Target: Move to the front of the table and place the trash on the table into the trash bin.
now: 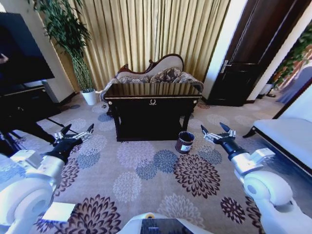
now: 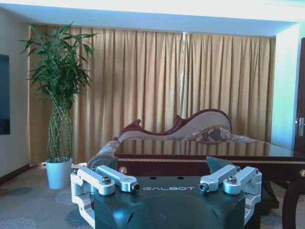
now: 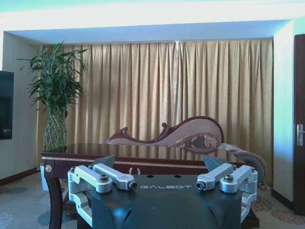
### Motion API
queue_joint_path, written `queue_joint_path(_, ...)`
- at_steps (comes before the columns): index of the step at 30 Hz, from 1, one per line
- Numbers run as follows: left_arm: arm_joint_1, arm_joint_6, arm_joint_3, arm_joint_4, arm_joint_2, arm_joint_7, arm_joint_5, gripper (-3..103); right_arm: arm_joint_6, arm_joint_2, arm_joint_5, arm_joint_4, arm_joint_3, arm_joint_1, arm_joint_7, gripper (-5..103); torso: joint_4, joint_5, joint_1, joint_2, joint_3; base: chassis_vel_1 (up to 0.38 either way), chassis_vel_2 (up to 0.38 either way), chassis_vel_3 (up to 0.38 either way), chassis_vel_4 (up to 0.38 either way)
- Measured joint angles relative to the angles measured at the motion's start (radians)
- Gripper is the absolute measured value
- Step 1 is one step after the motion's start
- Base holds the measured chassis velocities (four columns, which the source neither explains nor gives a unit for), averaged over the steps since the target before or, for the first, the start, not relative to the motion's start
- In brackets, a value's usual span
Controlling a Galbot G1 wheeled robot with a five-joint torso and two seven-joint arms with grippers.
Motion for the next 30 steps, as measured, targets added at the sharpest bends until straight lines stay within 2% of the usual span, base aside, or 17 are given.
queue_joint_path(4, 0.000, 0.000, -0.001, 0.000, -0.007, 0.000, 0.000, 100, 0.007, 0.001, -0.002, -0.018, -0.004, 0.010, 0.000, 100, -0.0008, 0.0004, 0.000, 0.000, 0.000, 0.057, -0.036, -0.070, 0.042)
queue_joint_path(13, 0.001, -0.017, -0.002, 0.000, -0.044, -0.002, -0.001, 100, -0.016, 0.010, -0.008, -0.021, -0.012, 0.006, 0.011, 100, -0.0004, 0.0006, 0.000, 0.000, 0.000, 0.000, 0.000, 0.000, 0.000)
queue_joint_path(15, 0.003, -0.038, -0.009, 0.000, -0.064, -0.002, 0.001, 100, -0.072, 0.010, 0.000, 0.015, -0.015, 0.004, 0.049, 100, -0.0005, 0.0000, 0.000, 0.000, 0.000, 0.000, 0.000, 0.000, 0.000)
queue_joint_path(16, 0.003, -0.038, -0.009, 0.000, -0.064, -0.002, 0.001, 100, -0.072, 0.010, 0.000, 0.015, -0.015, 0.004, 0.049, 100, -0.0005, 0.0000, 0.000, 0.000, 0.000, 0.000, 0.000, 0.000, 0.000)
queue_joint_path(18, 0.022, -0.048, -0.038, 0.000, -0.076, -0.002, 0.001, 100, -0.151, -0.007, 0.030, 0.065, -0.009, 0.000, 0.095, 100, -0.0005, 0.0003, 0.000, 0.000, 0.000, 0.000, 0.000, 0.000, 0.000)
queue_joint_path(19, 0.022, -0.048, -0.038, 0.000, -0.076, -0.002, 0.001, 100, -0.151, -0.007, 0.030, 0.065, -0.009, 0.000, 0.095, 100, -0.0005, 0.0003, 0.000, 0.000, 0.000, 0.000, 0.000, 0.000, 0.000)
queue_joint_path(21, 0.039, -0.049, -0.065, 0.000, -0.085, -0.003, -0.008, 100, -0.195, -0.034, 0.076, 0.107, -0.001, 0.004, 0.155, 100, -0.0003, 0.0003, 0.000, 0.000, 0.000, 0.000, 0.000, 0.000, 0.000)
queue_joint_path(30, 0.047, -0.052, -0.072, 0.000, -0.077, -0.007, -0.016, 100, -0.232, -0.048, 0.115, 0.154, 0.020, -0.011, 0.192, 100, -0.0005, 0.0004, 0.000, 0.000, 0.000, 0.000, 0.000, 0.000, 0.000)
